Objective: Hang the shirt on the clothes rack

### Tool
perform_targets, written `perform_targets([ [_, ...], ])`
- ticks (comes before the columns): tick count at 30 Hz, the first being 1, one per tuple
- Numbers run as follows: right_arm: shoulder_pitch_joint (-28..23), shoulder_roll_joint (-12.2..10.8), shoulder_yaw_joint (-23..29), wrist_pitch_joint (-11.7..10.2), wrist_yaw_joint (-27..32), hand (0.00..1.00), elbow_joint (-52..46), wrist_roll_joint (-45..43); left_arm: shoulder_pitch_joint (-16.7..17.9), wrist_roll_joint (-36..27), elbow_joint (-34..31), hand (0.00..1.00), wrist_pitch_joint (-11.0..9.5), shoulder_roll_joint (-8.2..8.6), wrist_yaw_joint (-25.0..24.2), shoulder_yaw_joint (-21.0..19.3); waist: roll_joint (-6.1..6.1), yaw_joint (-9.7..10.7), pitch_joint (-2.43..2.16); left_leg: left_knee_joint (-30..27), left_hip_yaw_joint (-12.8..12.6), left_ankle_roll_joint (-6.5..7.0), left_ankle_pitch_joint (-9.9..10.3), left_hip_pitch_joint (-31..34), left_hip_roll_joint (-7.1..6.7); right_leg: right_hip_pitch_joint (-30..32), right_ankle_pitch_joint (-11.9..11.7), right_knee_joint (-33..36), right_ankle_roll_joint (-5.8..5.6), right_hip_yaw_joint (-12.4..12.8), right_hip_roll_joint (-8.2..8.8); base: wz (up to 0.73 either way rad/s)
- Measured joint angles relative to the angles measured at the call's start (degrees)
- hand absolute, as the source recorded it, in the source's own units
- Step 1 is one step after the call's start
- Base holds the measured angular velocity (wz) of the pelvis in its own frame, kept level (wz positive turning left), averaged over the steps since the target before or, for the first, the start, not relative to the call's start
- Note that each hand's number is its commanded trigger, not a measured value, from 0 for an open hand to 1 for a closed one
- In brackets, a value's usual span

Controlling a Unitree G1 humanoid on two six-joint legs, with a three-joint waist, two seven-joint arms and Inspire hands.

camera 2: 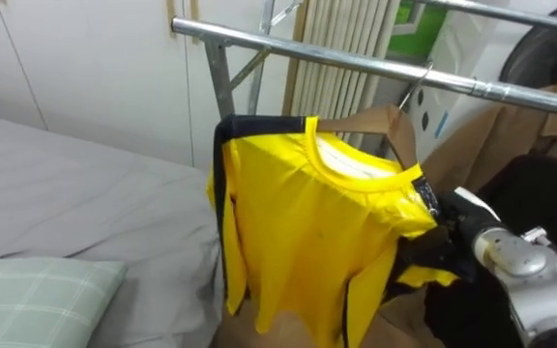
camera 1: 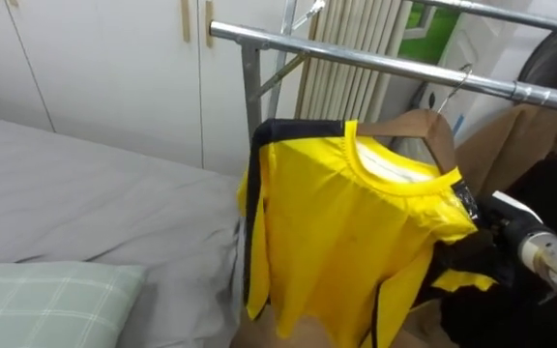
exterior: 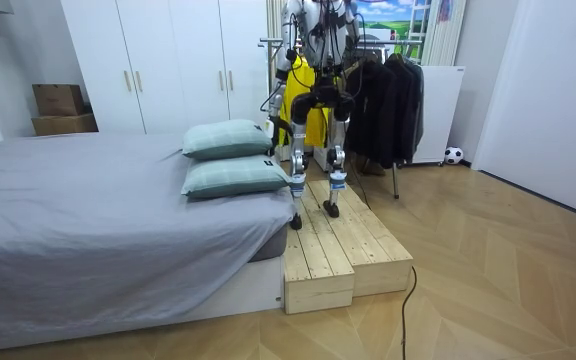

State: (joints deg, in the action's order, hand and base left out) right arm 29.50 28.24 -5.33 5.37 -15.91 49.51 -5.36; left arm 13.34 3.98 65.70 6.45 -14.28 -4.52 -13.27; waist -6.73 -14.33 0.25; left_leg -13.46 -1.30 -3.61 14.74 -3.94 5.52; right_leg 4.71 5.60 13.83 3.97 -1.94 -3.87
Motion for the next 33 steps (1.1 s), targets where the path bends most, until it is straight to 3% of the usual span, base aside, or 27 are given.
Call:
perform_targets([
  [6, 1.93, 0.04, -1.27, -0.26, 0.35, 1.0, 6.39, 0.98, -1.68, 0.21, -0.3, 0.0, 0.4, -0.19, -0.09, 0.17, 0.02, -0.17, 0.16, -1.15, -0.48, 0.0, 0.0, 1.55, 0.07, 0.77, -0.01, -0.16, 0.0, -2.72, 0.68, 0.13],
  [23, 4.67, 0.06, -2.4, -0.98, 2.04, 1.0, 12.29, 1.99, -4.48, 0.17, -0.63, 0.0, 0.95, -0.42, 0.74, 1.78, -0.6, -0.28, 0.53, -2.08, -0.11, 0.07, -0.22, 5.32, -0.07, 3.62, -0.3, -0.21, 0.27, -3.27, 0.9, 0.02],
  [28, 4.69, 0.07, -2.28, -1.29, 3.4, 1.0, 13.28, 2.77, -4.99, 0.17, -0.63, 0.0, 1.05, -0.41, 1.46, 1.77, -0.77, -0.27, 1.01, -1.95, -0.23, 0.07, -0.22, 5.37, -0.1, 4.08, -0.21, -0.53, 0.13, -3.22, 0.92, 0.0],
  [33, 4.7, 0.07, -2.28, -1.74, 3.42, 1.0, 13.32, 2.87, -5.04, 0.12, -0.63, 0.0, 1.05, -0.4, 1.46, 1.79, -0.72, -0.25, 1.03, -1.94, -0.36, 0.07, -0.22, 5.55, -0.1, 4.13, -0.22, -0.58, 0.15, -3.14, 0.89, -0.01],
])
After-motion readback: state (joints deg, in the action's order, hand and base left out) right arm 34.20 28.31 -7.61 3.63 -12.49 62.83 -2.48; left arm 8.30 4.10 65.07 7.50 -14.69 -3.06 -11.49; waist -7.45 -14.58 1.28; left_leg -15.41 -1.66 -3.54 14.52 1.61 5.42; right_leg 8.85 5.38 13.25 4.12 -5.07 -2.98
